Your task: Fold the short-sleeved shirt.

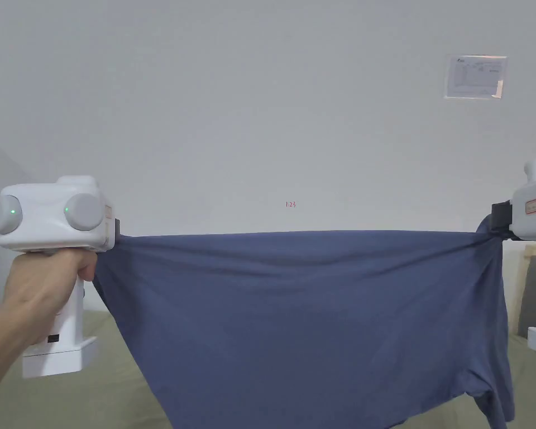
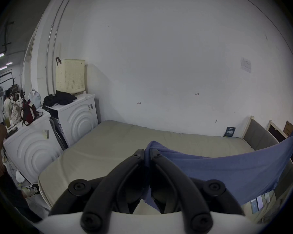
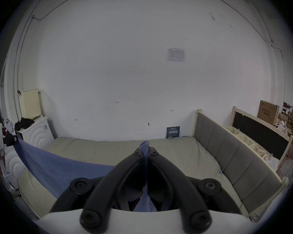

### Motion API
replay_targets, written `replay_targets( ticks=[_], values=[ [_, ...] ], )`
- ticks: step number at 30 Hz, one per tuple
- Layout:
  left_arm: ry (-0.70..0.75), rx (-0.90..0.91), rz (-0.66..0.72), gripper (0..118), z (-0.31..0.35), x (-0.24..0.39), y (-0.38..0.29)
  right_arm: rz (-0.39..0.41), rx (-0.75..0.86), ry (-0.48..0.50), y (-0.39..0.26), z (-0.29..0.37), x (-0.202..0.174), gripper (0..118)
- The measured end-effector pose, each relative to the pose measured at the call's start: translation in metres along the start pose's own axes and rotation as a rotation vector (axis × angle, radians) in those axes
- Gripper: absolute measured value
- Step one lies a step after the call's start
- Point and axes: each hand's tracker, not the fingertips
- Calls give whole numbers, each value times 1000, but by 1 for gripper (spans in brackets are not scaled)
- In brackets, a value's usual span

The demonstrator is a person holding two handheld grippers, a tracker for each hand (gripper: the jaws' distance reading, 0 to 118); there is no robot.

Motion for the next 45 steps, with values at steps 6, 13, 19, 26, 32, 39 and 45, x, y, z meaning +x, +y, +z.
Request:
replay_targets(
  ticks=[6, 13, 19, 26, 32, 39, 45],
  values=[
    [49, 28, -15, 5, -56, 28, 30, 14, -11, -20, 21, -76, -10, 2],
    [106, 47, -52, 5, -124, 49, 44, 34, -15, -28, 26, -149, -26, 2],
    [156, 52, -83, 5, -183, 67, 44, 26, -29, -33, 13, -214, -38, 2],
    [172, -13, -115, 5, -244, 81, -2, 27, -123, -56, -39, -269, -42, 2],
    [127, -108, -141, 5, -276, 88, -73, 32, -221, -47, -115, -304, -35, 2],
    [72, -181, -113, 5, -247, 64, -193, -9, -371, -9, -237, -260, -12, 2],
    [32, -278, -123, 5, -167, 29, -285, -32, -439, 32, -314, -172, 17, 2]
  ],
)
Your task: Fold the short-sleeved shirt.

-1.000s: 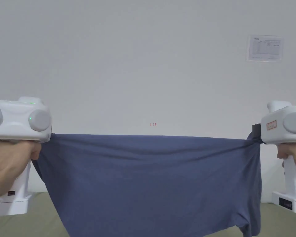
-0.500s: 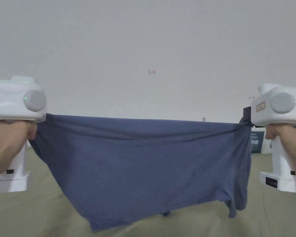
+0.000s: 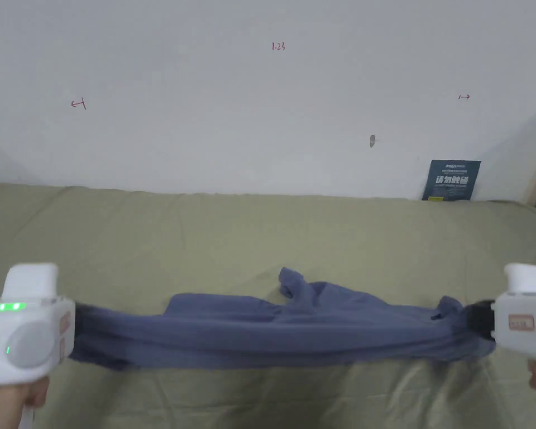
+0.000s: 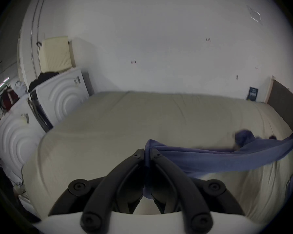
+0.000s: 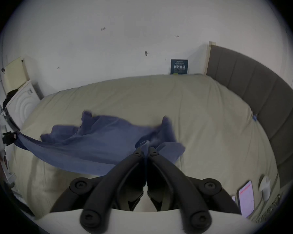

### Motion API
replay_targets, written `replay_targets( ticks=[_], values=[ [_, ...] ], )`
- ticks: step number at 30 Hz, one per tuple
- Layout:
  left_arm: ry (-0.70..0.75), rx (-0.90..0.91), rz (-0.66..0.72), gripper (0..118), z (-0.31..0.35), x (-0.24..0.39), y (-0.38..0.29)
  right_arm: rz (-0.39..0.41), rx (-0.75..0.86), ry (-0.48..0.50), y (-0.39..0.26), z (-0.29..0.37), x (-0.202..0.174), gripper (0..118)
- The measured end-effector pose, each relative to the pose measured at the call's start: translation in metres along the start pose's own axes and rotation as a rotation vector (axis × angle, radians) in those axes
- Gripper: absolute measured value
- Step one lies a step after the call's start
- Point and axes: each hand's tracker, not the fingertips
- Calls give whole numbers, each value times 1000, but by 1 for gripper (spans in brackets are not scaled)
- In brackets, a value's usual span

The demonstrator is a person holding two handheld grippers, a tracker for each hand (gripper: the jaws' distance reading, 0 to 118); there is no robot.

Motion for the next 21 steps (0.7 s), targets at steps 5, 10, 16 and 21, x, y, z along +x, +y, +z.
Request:
replay_targets(
  ticks=[5, 10, 16, 21],
  values=[
    [-25, -54, 36, 5, 61, -27, -65, -15, -43, 15, -81, 49, 5, 2],
    [-39, -145, 37, 5, 100, -51, -123, -156, -95, 42, -158, 87, 13, 2],
    [-50, -228, 15, 5, 118, -62, -171, -224, -144, 38, -209, 108, 27, 2],
    [-74, -301, 45, 5, 106, -66, -184, -296, -186, 22, -224, 104, 35, 2]
  ],
)
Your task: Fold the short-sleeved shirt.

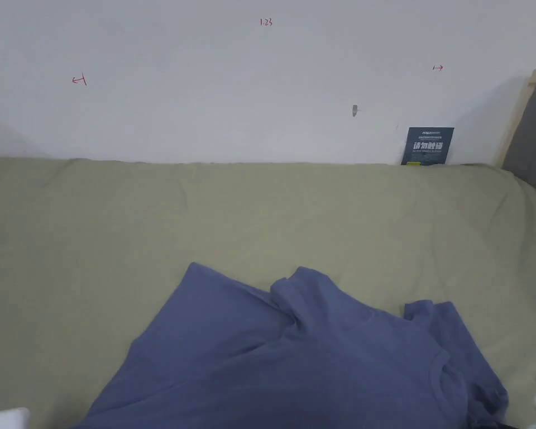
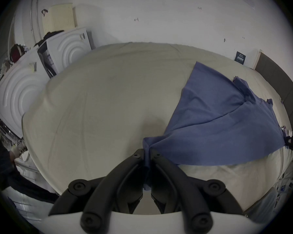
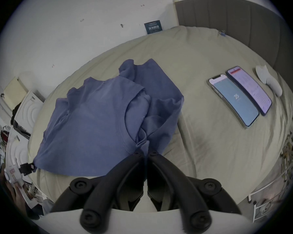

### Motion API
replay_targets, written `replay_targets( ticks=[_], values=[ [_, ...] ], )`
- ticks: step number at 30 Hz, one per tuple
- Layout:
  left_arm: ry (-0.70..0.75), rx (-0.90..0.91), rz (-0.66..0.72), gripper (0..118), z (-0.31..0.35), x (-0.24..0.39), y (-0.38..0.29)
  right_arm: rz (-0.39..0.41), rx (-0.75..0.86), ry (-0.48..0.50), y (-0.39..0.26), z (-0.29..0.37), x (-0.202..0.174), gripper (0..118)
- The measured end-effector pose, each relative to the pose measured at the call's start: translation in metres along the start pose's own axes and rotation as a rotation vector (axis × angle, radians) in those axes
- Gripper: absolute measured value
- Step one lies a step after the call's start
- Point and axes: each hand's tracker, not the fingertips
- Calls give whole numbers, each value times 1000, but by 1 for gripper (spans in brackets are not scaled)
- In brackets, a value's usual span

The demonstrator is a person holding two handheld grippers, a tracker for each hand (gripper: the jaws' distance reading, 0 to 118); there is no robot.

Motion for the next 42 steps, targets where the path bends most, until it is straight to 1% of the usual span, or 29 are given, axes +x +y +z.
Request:
replay_targets(
  ticks=[1, 3, 4, 5, 6, 7, 8, 9, 10, 11, 12, 14, 15, 16, 17, 18, 19, 20, 21, 22, 23, 24, 25, 26, 28, 30, 34, 39, 42],
  values=[
    [12, -15, -4, 5, -3, 1, 0, 6, -5, -7, 0, -3, -1, 2],
    [10, -28, -6, 5, -7, 1, 0, 50, -25, -41, -3, -15, -3, 3],
    [17, -31, -4, 5, -9, 1, -2, 41, -37, -40, -4, -17, -4, 6],
    [12, -39, 2, 5, -9, 1, -3, 27, -36, -41, -7, -11, -7, 20],
    [2, -36, 9, 13, -8, 0, -3, 15, -28, -45, -9, -5, -10, 48],
    [1, -32, 16, 56, -8, -1, -4, 2, -30, -58, -11, -6, -9, 77],
    [-2, -36, 20, 56, -11, -6, -5, -1, -49, -122, -12, -7, -10, 87],
    [1, -43, 17, 72, -10, -7, -4, -11, -58, -127, -13, -6, -8, 87],
    [2, -51, 15, 111, -10, -10, -5, -24, -66, -117, -13, -9, -2, 111],
    [3, -62, 14, 118, -3, -10, -13, -40, -65, -118, -15, -3, 0, 118],
    [-3, -2, 15, 114, -1, -9, -21, -53, -53, -117, -15, 3, 0, 118],
    [-7, -33, 5, 114, 3, -9, -32, -65, -42, -138, -18, 25, -6, 118],
    [-11, -36, 9, 114, 7, -9, -37, -62, -45, -125, -20, 34, -8, 118],
    [-40, -27, 13, 114, 42, -10, -14, -47, -59, -105, -22, 43, -12, 117],
    [-66, -21, 15, 114, 56, -10, -14, -31, -57, -105, -27, 55, -19, 112],
    [-83, -23, 17, 114, 67, -9, -15, -19, -29, -89, -34, 59, -20, 98],
    [-119, -10, 22, 113, 80, -9, -18, -12, 10, -55, -40, 70, -26, 71],
    [-162, -4, 15, 107, 73, -15, -28, -13, 4, -61, -45, 80, -34, 43],
    [-202, -5, 0, 81, 81, -15, -32, -14, 14, -63, -50, 86, -42, 12],
    [-230, 12, -8, 7, 90, -13, -36, -5, 30, -65, -57, 91, -46, 1],
    [-205, 24, -16, 0, 95, -9, -40, 8, 62, -68, -63, 96, -55, 1],
    [-171, 68, -3, 0, 100, -6, -42, 44, 61, -65, -66, 100, -62, 1],
    [-181, 40, -39, 0, 103, -3, -43, 94, 61, -52, -70, 102, -71, 1],
    [-191, 53, -45, 0, 106, -2, -45, 125, 78, -69, -77, 105, -76, 1],
    [-204, 53, 13, 0, 98, -15, -52, 181, 122, -72, -89, 112, -90, 1],
    [-215, 39, 58, 0, 94, -28, -51, 210, 127, -60, -98, 118, -100, 1],
    [-154, 41, 37, 0, 90, -38, -57, 285, 125, -60, -109, 118, -112, 1],
    [-120, 36, 51, 0, 84, -51, -61, 289, 120, -42, -113, 114, -116, 1],
    [-135, 17, 61, 0, 74, -54, -56, 296, 109, -31, -112, 110, -121, 1]
  ],
)
